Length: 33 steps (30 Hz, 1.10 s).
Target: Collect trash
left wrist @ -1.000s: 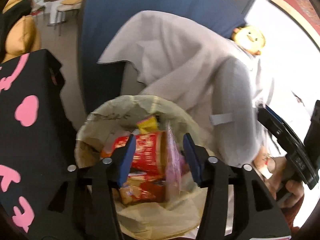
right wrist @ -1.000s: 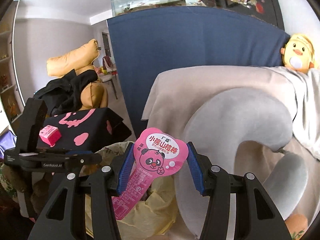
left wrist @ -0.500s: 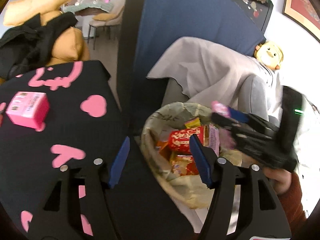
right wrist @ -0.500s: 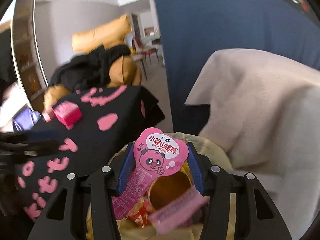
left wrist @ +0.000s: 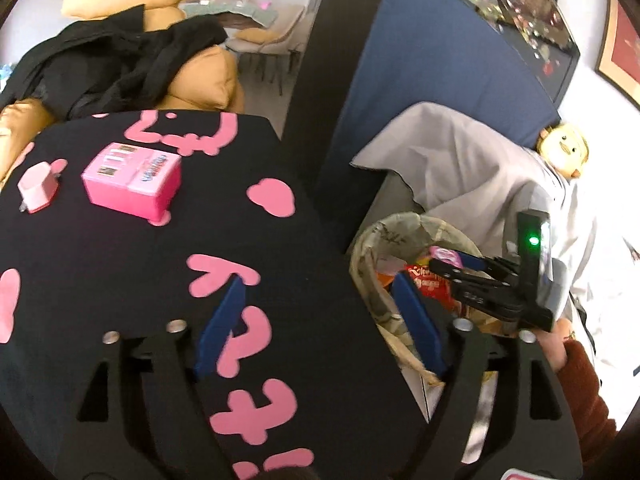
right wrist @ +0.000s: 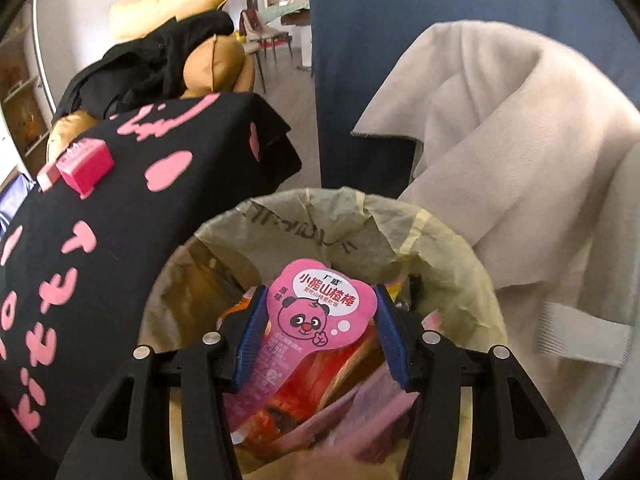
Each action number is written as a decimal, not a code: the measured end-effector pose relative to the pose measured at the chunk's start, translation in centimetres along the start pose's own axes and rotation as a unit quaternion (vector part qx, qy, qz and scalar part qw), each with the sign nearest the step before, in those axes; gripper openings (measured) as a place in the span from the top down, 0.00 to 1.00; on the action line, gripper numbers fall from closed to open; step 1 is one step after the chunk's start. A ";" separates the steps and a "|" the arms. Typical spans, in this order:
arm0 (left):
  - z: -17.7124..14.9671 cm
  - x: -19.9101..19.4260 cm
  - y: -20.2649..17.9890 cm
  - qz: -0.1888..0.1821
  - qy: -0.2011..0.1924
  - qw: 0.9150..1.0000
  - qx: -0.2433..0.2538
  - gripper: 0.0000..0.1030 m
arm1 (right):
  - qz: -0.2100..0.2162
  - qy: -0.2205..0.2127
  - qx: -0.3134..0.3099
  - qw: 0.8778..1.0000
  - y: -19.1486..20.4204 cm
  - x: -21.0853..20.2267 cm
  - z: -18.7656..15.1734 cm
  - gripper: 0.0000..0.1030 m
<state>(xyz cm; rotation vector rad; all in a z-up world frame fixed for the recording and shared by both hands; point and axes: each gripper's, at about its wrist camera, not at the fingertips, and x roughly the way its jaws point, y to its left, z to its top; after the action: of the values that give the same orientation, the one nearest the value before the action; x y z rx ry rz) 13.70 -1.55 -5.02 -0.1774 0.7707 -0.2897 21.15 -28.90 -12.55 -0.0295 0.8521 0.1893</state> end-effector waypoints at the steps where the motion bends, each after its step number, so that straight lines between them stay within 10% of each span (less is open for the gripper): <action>1: 0.0 -0.3 0.2 0.002 -0.005 1.000 0.000 0.22 | -0.001 -0.003 0.003 1.000 0.0 -0.4 0.0 0.51; 18: -2.8 -10.9 0.0 0.045 -0.065 0.996 0.037 0.14 | 0.012 -0.092 0.033 0.995 7.7 -16.5 -3.0 0.41; 33: -5.5 -17.6 -1.2 0.172 -0.096 0.979 0.045 0.14 | 0.040 -0.138 -0.015 0.990 14.7 -24.5 -8.9 0.41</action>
<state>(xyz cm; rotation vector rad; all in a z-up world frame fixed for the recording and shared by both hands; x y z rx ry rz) -2.33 2.67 3.01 0.0156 0.5818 0.0221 -3.82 -19.09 0.73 0.0025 0.5751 0.2761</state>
